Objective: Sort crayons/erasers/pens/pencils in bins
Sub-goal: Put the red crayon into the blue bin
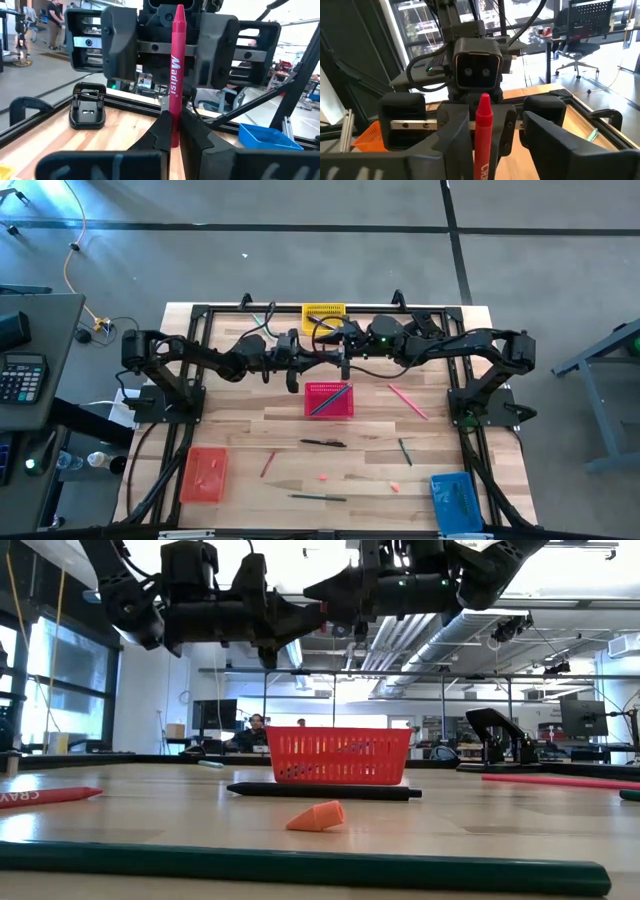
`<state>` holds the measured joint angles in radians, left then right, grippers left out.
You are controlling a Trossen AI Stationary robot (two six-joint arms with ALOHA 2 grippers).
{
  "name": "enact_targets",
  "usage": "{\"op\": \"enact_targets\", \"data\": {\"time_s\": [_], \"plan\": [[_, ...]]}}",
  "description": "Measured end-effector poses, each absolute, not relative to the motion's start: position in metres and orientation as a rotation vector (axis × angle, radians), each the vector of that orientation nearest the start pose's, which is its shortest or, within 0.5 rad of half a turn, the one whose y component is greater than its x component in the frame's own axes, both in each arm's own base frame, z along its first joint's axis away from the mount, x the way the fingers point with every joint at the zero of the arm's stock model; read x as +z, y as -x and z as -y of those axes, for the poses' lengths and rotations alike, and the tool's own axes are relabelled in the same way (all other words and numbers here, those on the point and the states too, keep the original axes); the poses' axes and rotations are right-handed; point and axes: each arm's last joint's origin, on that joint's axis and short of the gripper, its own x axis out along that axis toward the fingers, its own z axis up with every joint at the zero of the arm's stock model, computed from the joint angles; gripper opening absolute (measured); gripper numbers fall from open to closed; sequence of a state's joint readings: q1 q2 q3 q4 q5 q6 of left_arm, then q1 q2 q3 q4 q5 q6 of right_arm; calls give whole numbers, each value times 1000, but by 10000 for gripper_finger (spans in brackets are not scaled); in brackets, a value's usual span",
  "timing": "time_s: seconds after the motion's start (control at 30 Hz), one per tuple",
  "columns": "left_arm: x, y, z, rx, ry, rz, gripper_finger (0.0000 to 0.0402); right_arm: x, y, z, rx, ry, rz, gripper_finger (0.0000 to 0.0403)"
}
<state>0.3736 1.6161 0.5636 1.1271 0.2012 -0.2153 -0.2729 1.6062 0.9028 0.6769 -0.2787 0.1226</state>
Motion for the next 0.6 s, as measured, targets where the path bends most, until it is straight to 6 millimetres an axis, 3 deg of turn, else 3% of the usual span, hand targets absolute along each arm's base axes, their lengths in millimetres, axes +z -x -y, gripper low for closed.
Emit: {"op": "enact_targets", "data": {"time_s": [0.23, 0.6], "plan": [[195, -280, -108, 177, 188, 107, 5, 252, -338, 91, -8, -132, -33, 149], [197, -278, -112, 187, 183, 125, 5, 257, -335, 96, -11, -156, -8, 177]]}}
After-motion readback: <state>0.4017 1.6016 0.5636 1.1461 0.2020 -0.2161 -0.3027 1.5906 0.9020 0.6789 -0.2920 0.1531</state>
